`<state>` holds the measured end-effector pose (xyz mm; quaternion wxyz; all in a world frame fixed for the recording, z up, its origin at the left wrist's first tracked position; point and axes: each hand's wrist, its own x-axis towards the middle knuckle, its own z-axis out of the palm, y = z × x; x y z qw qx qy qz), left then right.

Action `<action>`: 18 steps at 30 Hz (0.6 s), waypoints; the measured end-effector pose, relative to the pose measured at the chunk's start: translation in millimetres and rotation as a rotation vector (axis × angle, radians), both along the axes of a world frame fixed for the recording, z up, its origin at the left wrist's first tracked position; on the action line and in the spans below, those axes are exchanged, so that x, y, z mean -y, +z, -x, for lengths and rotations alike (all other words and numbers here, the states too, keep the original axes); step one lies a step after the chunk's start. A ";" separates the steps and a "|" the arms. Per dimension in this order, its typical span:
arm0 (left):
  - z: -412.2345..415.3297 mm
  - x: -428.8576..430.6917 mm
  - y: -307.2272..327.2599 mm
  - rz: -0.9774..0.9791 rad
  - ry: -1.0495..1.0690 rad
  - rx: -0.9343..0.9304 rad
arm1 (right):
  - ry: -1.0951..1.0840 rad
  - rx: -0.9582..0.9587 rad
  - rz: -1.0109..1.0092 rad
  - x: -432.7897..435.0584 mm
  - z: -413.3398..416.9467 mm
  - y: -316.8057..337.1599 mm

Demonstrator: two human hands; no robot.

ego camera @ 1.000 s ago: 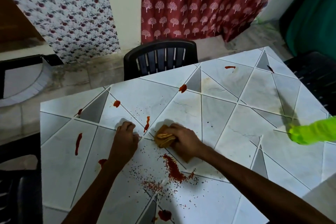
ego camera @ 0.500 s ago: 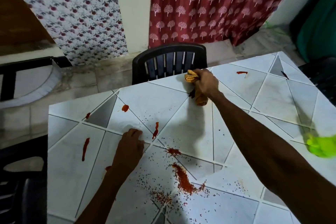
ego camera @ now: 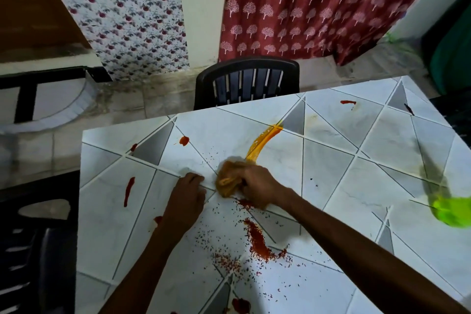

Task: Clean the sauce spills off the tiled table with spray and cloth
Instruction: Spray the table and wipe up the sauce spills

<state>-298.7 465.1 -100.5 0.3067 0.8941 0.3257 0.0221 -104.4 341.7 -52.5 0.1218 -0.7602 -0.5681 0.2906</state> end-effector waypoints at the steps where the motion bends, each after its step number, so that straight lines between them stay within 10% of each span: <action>1: 1.4 1.3 0.7 0.000 -0.002 0.000 | 0.018 -0.011 0.014 10.0 8.4 -2.1; 18: 23.7 -2.7 4.4 -0.104 0.083 -0.007 | -0.368 0.082 -0.126 -43.2 -42.8 31.0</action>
